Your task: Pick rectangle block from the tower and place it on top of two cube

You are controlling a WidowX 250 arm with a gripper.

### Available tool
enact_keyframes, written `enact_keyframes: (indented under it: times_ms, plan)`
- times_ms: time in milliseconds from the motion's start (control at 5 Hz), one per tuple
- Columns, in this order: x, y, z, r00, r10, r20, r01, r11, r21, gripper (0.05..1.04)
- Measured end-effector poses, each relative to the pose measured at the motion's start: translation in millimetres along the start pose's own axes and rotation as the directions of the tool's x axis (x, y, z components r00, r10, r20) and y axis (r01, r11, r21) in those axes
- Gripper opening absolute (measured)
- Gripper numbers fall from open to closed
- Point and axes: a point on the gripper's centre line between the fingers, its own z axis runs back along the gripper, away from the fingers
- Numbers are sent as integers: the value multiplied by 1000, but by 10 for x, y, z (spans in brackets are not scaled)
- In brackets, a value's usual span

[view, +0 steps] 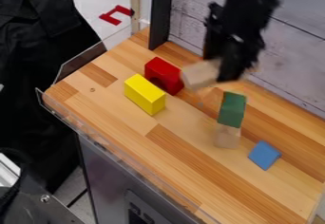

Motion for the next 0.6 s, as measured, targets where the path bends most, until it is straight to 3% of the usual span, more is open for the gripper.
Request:
enact_keyframes:
  times_ms: [200,400,600]
  plan:
    - [-85,344,89,985,171,31,-170,985,-33,552]
    - [-295,735,64,940,340,32,-338,940,-45,552]
    - [-495,978,-72,904,427,33,-423,902,-88,552]
